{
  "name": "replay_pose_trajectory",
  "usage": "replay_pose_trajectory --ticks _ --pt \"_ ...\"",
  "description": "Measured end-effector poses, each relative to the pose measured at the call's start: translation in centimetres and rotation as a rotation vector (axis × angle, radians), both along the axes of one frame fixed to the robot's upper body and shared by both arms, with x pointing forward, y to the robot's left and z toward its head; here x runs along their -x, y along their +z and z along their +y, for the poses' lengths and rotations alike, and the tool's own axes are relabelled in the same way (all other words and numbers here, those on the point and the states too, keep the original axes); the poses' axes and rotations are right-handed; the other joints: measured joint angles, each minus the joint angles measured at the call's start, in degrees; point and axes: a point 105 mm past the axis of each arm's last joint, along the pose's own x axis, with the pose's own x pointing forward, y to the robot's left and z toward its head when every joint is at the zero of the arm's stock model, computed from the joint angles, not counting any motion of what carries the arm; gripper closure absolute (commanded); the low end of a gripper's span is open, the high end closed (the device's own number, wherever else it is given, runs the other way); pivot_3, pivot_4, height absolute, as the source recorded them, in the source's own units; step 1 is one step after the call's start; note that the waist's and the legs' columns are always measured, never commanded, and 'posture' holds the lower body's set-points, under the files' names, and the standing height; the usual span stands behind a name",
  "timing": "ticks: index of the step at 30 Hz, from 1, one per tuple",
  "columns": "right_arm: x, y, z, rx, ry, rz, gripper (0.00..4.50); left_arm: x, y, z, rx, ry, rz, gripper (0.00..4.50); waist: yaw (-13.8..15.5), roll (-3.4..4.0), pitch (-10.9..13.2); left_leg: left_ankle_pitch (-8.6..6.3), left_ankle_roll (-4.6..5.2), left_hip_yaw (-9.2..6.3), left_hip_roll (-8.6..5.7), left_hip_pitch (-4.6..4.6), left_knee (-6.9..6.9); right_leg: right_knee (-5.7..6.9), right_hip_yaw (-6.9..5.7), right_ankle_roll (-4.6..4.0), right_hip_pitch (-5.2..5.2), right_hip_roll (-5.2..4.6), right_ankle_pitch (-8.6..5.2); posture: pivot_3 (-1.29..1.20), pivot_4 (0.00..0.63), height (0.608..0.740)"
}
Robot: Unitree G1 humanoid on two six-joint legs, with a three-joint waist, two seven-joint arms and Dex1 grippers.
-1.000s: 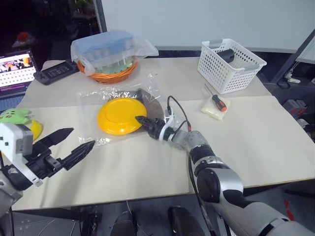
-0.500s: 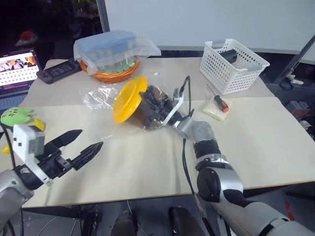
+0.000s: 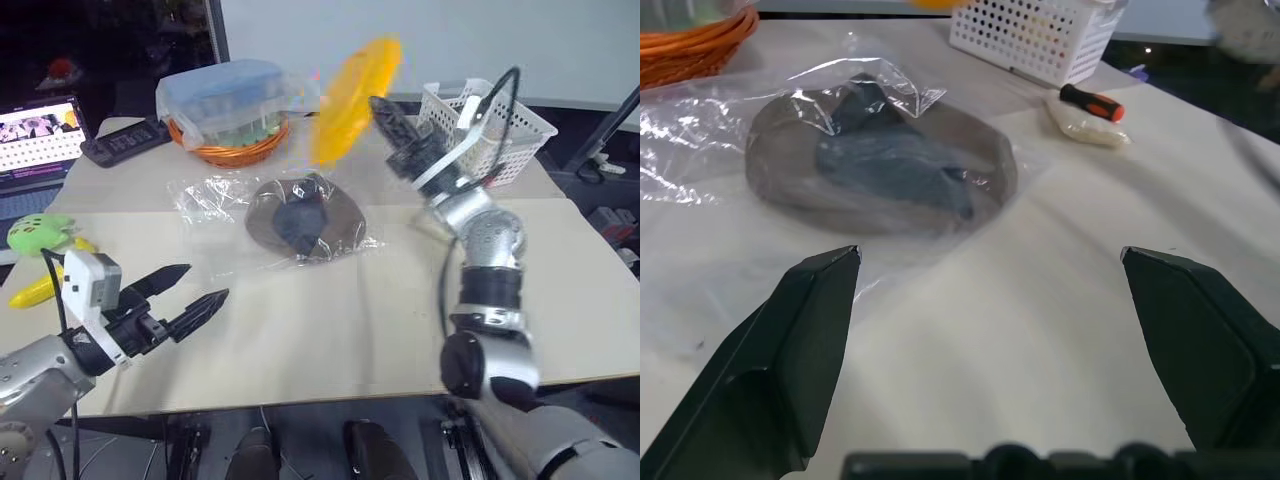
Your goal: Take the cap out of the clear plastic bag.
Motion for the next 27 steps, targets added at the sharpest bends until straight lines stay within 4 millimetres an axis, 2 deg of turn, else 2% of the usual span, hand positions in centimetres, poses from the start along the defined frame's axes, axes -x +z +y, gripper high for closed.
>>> replay_pose_trajectory --ticks 2,5,7,8,10,14,16,20,23,27 --pt "-0.3 0.0 -1.9 0.311 -0.199 -0.126 4.49 -0.2 -0.2 -0.2 0.001 -0.009 -0.002 0.00 -0.2 -0.01 0.0 0.01 0.01 0.06 0.01 -0.12 -0.02 0.07 0.06 0.32 -0.18 0.02 0.16 0.00 0.150 0.740" --pt "-0.4 -1.4 -3.7 0.654 -0.333 -0.225 4.49 -0.5 -0.2 -0.6 -0.004 -0.024 -0.011 0.00 -0.5 -0.01 0.0 0.00 0.00 0.07 0.05 -0.12 -0.04 0.08 0.16 0.33 -0.24 0.11 0.13 0.00 0.150 0.740" --pt "-0.5 -3.3 -4.8 0.905 -0.376 -0.264 4.49 -0.6 -0.3 -0.8 0.000 -0.034 -0.010 0.00 -0.6 0.00 0.0 0.00 0.00 0.08 0.04 -0.12 -0.07 0.11 0.26 0.35 -0.26 0.15 0.12 0.00 0.150 0.740" --pt "-0.5 -5.0 -5.5 1.070 -0.376 -0.274 4.49 -0.7 -0.4 -0.9 0.005 -0.039 -0.007 0.00 -0.5 -0.01 0.0 0.00 0.00 0.08 0.03 -0.12 -0.06 0.11 0.29 0.37 -0.25 0.15 0.10 0.00 0.150 0.740" --pt "-0.3 -7.5 -6.3 1.226 -0.344 -0.259 4.49 -0.8 -0.6 -1.0 0.007 -0.038 -0.004 0.00 -0.5 -0.02 0.0 0.00 0.00 0.09 0.03 -0.12 -0.01 0.11 0.31 0.38 -0.24 0.15 0.10 0.00 0.150 0.740" --pt "0.3 -13.3 -7.8 1.449 -0.243 -0.169 4.49 -0.9 -0.7 -1.1 0.006 -0.038 -0.005 0.00 -0.4 -0.03 0.0 0.00 0.00 0.10 -0.02 -0.11 0.15 0.14 0.38 0.48 -0.17 0.13 0.18 0.00 0.150 0.740" --pt "0.7 -16.1 -8.7 1.500 -0.206 -0.101 4.49 -1.0 -0.9 -1.4 0.018 -0.048 0.000 0.00 -0.4 -0.04 0.0 0.01 0.01 0.11 -0.04 -0.12 0.28 0.15 0.41 0.49 -0.14 0.12 0.19 0.00 0.150 0.740" --pt "0.4 -17.4 -10.3 1.551 -0.252 -0.044 4.49 -1.1 -1.0 -1.7 0.037 -0.049 -0.002 0.00 -0.5 -0.07 0.0 0.01 0.01 0.12 -0.03 0.11 0.48 0.16 0.47 0.38 0.17 0.15 0.22 0.00 0.150 0.740" --pt "0.4 -18.6 -11.6 1.582 -0.267 0.030 3.55 -1.2 -1.0 -1.6 0.050 -0.033 -0.004 0.00 -0.4 -0.11 0.0 0.00 0.00 0.11 -0.03 0.70 0.48 0.09 0.46 0.58 0.81 0.13 -0.09 0.00 0.150 0.740" --pt "0.5 -19.3 -12.0 1.595 -0.254 0.080 2.22 -1.2 -1.0 -1.6 0.053 -0.029 -0.005 0.00 -0.5 -0.12 0.0 0.00 0.00 0.11 -0.03 0.73 0.50 0.13 0.47 0.61 0.83 0.12 -0.09 0.00 0.150 0.740"
